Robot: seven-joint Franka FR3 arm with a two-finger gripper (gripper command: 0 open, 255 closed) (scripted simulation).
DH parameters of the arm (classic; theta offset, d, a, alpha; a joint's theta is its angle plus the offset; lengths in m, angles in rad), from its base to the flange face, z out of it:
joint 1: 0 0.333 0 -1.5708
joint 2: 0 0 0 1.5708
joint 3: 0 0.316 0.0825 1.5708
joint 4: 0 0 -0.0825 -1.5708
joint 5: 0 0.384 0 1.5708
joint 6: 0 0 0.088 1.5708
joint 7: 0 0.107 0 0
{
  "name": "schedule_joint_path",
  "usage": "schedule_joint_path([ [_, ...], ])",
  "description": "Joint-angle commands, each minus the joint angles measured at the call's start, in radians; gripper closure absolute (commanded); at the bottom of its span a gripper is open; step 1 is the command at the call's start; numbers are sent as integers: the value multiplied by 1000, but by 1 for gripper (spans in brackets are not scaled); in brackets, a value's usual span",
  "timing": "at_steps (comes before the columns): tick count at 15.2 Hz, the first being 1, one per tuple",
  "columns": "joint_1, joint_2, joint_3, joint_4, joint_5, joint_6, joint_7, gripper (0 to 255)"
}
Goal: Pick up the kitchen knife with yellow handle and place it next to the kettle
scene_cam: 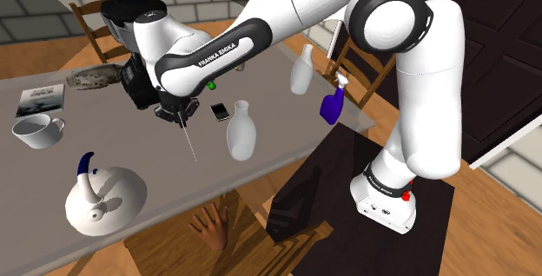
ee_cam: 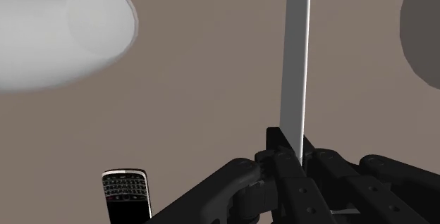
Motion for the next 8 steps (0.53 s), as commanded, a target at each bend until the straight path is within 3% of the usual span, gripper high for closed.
schedule_joint_path([
  [1,1,14,-3,-10,-5,24,3,255],
  [8,7,66,-13,-27,-20,92,13,255],
])
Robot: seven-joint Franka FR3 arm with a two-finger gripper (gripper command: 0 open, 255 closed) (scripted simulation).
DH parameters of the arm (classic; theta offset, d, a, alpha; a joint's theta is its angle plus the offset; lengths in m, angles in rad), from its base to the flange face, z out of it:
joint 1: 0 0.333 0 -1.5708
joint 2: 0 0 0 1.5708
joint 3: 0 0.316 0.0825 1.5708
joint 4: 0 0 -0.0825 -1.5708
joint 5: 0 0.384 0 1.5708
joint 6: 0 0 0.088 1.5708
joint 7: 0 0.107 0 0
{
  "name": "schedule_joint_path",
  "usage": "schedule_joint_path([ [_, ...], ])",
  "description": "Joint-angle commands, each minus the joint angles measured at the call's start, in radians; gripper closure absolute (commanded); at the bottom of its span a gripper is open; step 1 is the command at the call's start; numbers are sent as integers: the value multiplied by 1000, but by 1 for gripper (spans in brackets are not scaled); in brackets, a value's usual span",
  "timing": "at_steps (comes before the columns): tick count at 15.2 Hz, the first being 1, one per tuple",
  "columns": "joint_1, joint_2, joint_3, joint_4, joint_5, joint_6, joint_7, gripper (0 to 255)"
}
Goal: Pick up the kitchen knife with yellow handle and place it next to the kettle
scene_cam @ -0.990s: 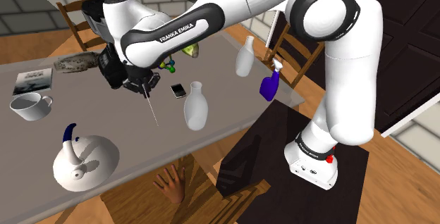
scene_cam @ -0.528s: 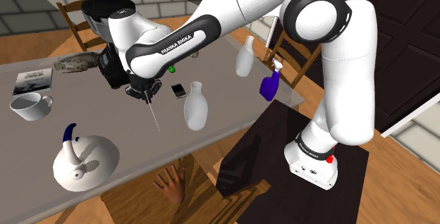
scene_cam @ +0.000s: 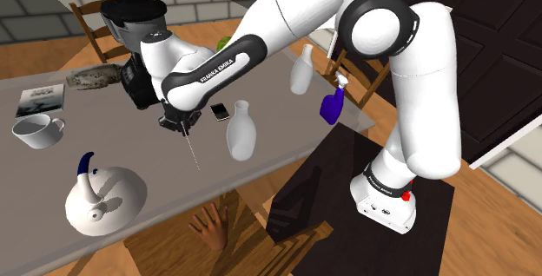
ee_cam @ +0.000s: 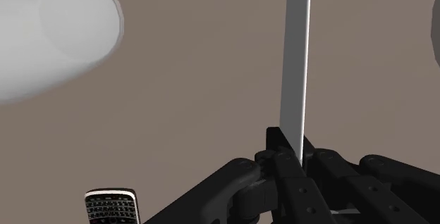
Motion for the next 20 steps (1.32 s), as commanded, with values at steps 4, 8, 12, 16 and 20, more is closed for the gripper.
schedule_joint_path([
  [4,5,42,-8,-7,-12,48,8,255],
  [8,10,77,-15,-8,-21,84,14,255],
  [12,15,114,-23,-5,-30,118,20,255],
  [16,21,157,-32,3,-39,153,26,255],
  [20,21,157,-32,3,-39,153,26,255],
])
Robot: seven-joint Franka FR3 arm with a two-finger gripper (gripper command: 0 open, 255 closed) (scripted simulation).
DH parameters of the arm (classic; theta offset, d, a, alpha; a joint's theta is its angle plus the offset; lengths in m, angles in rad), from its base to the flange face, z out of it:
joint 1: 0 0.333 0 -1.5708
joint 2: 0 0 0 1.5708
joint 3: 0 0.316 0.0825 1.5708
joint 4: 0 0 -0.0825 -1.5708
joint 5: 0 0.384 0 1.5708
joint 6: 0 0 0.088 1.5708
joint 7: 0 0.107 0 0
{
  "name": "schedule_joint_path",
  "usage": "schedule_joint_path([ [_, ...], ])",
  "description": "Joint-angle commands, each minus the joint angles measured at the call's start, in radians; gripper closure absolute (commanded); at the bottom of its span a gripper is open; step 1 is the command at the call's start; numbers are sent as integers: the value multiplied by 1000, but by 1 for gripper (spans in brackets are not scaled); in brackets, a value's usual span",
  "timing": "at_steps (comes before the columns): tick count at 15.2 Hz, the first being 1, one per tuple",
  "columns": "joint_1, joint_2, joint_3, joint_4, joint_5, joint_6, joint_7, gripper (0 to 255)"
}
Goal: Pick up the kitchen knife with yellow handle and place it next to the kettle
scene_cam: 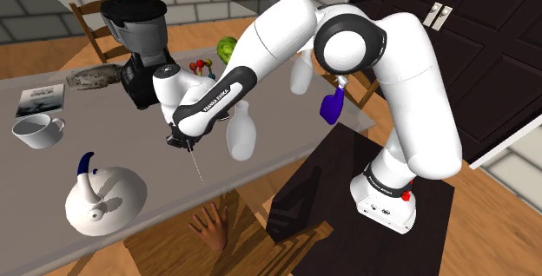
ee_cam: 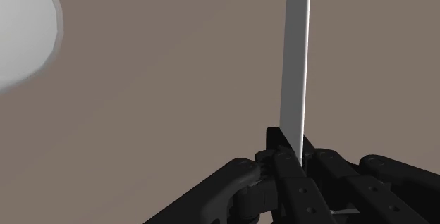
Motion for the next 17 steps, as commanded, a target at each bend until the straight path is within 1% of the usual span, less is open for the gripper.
schedule_joint_path([
  [1,0,1,0,0,0,1,0,255],
  [4,0,1,0,0,0,1,0,255],
  [5,0,1,0,0,0,1,0,0],
  [10,0,1,0,0,0,1,0,0],
  [14,-12,-91,18,-14,20,-76,-12,0],
  [17,-12,-91,18,-14,20,-76,-12,0],
])
